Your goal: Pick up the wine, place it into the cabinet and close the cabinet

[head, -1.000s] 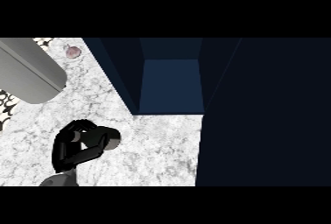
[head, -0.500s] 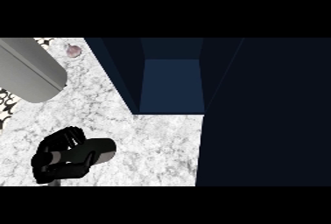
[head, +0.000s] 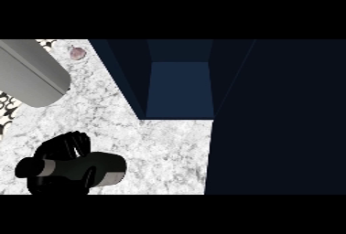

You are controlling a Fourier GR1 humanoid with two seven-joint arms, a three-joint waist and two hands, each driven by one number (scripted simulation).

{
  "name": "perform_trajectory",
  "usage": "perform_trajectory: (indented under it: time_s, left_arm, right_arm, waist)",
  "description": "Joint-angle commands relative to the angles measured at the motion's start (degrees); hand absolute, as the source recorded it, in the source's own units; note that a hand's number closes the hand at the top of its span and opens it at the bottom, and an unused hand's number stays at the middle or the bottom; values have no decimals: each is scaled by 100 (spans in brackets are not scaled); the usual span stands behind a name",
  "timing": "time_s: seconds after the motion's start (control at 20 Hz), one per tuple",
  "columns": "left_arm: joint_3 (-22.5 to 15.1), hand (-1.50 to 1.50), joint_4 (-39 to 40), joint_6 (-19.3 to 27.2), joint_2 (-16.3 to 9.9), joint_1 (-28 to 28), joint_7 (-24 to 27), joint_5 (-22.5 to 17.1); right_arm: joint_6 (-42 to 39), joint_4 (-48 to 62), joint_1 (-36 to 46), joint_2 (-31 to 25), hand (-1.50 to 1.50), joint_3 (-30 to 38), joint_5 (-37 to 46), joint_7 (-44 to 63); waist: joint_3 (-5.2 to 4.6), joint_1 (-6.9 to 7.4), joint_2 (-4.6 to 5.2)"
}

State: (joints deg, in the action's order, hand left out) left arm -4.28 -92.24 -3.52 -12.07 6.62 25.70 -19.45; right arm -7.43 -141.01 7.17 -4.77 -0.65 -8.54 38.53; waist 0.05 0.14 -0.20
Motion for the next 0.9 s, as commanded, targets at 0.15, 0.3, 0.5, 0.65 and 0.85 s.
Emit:
perform_trajectory:
  time_s: [0.15, 0.3, 0.5, 0.65, 0.85]
  left_arm:
    - [-575, 150, -1462, 614, 171, 118, -1274, 402]
    - [-835, 150, -1600, 1078, 368, -653, -2072, 645]
    - [-1304, 150, -1664, 1345, 741, -924, -2495, 900]
    - [-1339, 150, -1667, 1411, 939, -1204, -2563, 1022]
    - [-1640, 150, -1369, 1906, 1193, -1785, -2736, 1128]
  right_arm:
    - [36, -534, -288, 125, -150, -100, -218, 49]
    - [35, -476, -381, 247, -150, -352, -93, -83]
    - [-21, -847, -416, 76, -150, -183, -418, 232]
    - [-77, -410, -470, 125, -150, 56, -524, -169]
    - [-229, -372, -512, 18, -150, 323, -848, -163]
  waist:
    - [-2, -6, 3]
    - [1, -50, 6]
    - [0, -78, 0]
    - [-1, -43, 13]
    - [0, -66, 15]
